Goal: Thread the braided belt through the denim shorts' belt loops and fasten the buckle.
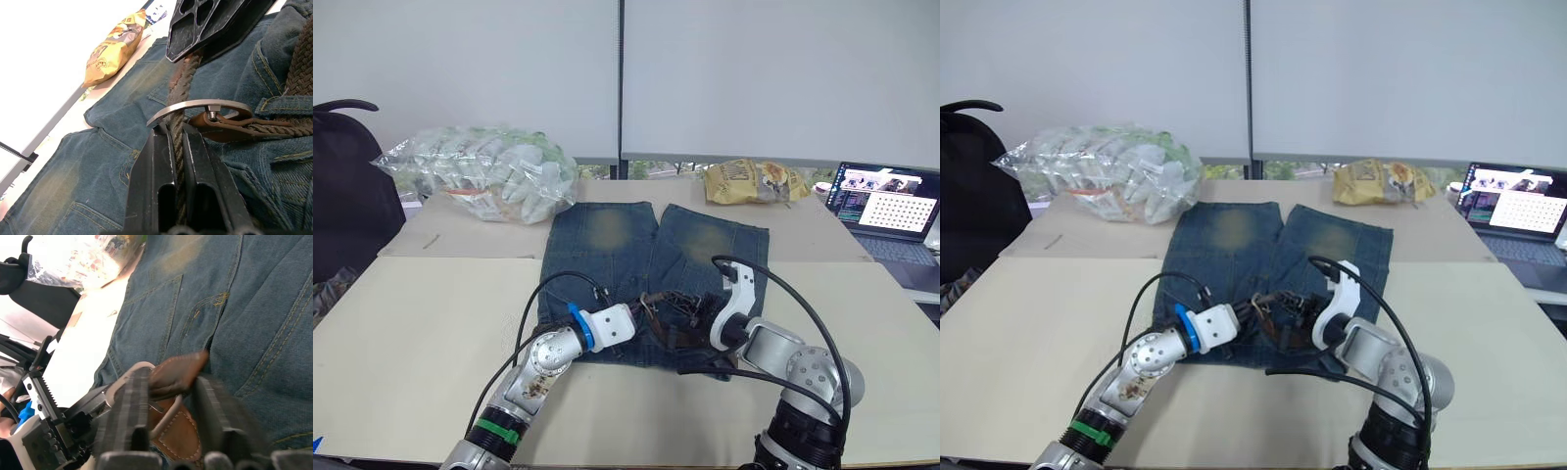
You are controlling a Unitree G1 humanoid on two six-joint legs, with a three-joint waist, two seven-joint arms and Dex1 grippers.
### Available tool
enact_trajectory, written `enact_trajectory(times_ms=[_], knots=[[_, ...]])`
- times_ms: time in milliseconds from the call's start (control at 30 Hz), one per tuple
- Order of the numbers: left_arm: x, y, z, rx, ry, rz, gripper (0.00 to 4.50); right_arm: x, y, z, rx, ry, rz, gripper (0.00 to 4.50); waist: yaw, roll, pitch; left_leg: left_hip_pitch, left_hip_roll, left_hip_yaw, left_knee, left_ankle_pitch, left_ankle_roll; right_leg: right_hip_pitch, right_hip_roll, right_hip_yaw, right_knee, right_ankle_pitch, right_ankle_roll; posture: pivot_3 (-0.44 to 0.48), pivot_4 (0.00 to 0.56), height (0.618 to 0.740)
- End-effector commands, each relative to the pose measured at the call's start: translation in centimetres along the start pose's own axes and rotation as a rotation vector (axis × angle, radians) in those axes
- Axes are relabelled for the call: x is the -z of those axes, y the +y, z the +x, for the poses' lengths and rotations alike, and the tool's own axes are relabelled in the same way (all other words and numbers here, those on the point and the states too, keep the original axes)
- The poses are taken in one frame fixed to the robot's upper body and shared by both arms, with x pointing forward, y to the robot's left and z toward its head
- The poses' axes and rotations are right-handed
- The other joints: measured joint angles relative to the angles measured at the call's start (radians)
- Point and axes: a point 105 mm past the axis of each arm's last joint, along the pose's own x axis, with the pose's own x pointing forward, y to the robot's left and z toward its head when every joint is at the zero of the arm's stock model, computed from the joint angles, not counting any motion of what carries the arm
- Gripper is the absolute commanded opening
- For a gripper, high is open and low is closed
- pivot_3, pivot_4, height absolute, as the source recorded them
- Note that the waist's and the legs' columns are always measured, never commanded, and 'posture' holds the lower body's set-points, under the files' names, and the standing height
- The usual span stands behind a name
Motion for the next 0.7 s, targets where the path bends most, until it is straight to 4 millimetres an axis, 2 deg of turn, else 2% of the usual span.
enact_trajectory(times_ms=[33,133,200,267,400,567,633,700], knots=[[-0.9,0.0,0.2,-0.008,-0.044,0.012,0.0,-0.8,1.9,0.6,-0.067,-0.055,0.028,0.03,0.0,0.0,0.0,0.0,0.0,0.0,0.0,0.0,0.0,0.0,0.0,0.0,0.0,0.0,0.0,0.0,0.15,0.74],[-0.9,-0.2,0.1,-0.002,-0.051,-0.005,0.0,-0.9,1.9,0.6,-0.067,-0.061,0.031,0.03,0.002,0.0,0.0,0.0,0.0,0.0,0.0,0.0,0.0,0.0,0.0,0.0,0.0,0.0,0.0,0.0,0.15,0.74],[-1.0,-0.1,0.0,-0.006,-0.055,-0.024,0.76,-1.1,2.0,0.5,-0.073,-0.071,0.029,0.0,0.001,0.0,0.0,-0.001,0.0,0.0,0.0,0.0,0.0,0.0,0.0,0.0,-0.001,0.0,0.0,0.0,0.15,0.74],[-1.0,0.0,0.0,-0.008,-0.055,-0.032,1.27,-1.5,2.3,0.3,-0.094,-0.091,0.0,0.0,0.001,0.0,0.0,0.0,0.0,0.0,0.0,0.0,0.0,0.0,0.0,0.0,-0.001,0.0,0.0,0.0,0.15,0.74],[-1.0,0.4,-0.6,-0.01,-0.069,-0.028,2.65,-2.9,2.1,-0.9,-0.117,-0.109,-0.337,0.0,-0.001,0.0,0.0,-0.001,0.0,0.0,0.0,0.0,0.0,0.0,0.0,0.0,-0.001,-0.001,0.002,0.0,0.15,0.74],[-1.5,0.7,-2.0,0.044,-0.113,-0.04,4.36,-2.9,-0.1,-2.1,-0.119,-0.021,-0.809,0.0,0.003,0.0,0.0,-0.001,0.0,0.001,0.0,0.0,0.0,0.001,-0.001,0.0,-0.003,-0.005,0.008,0.0,0.15,0.74],[-2.0,0.6,-2.9,0.089,-0.138,-0.055,4.36,-3.6,-0.7,-2.3,-0.129,-0.022,-0.922,0.0,-0.001,0.0,0.0,0.0,0.0,0.001,0.0,0.0,0.0,0.001,-0.001,0.0,-0.004,-0.005,0.008,0.0,0.15,0.74],[-2.5,0.7,-3.8,0.12,-0.165,-0.072,4.36,-4.7,-0.7,-2.4,-0.135,-0.053,-0.947,0.0,-0.005,0.0,0.0,0.0,0.001,0.002,0.0,0.0,0.0,0.0,0.0,0.001,-0.003,-0.005,0.008,0.0,0.15,0.74]])
